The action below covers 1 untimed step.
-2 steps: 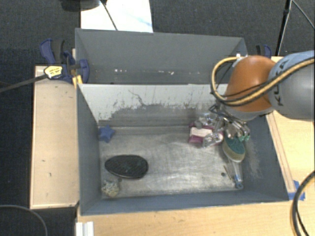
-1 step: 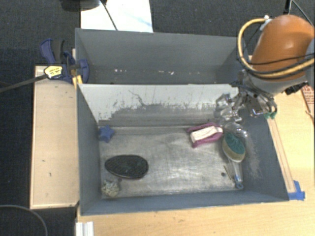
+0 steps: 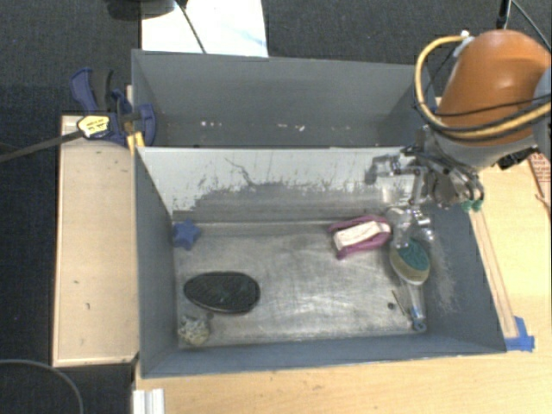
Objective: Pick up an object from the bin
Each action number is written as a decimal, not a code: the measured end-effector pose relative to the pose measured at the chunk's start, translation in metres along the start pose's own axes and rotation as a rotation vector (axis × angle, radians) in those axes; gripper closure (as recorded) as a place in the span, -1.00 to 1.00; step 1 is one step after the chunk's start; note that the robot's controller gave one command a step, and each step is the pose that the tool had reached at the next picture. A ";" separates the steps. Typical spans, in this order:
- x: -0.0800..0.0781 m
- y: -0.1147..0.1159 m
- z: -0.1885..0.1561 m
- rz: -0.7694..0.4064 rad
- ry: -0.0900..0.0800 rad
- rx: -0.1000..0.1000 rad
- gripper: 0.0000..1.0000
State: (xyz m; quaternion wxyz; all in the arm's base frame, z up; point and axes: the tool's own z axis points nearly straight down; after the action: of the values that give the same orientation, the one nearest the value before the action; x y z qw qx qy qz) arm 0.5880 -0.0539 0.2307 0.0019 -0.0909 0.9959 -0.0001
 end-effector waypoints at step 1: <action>-0.001 0.017 0.133 0.201 0.008 -0.002 -1.00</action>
Offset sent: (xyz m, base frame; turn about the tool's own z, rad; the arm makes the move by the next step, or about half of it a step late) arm 0.0002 0.0158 -0.1296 0.2012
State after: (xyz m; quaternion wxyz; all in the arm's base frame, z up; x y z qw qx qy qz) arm 0.5869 -0.0373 0.0979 -0.0020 0.0096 1.0000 0.0008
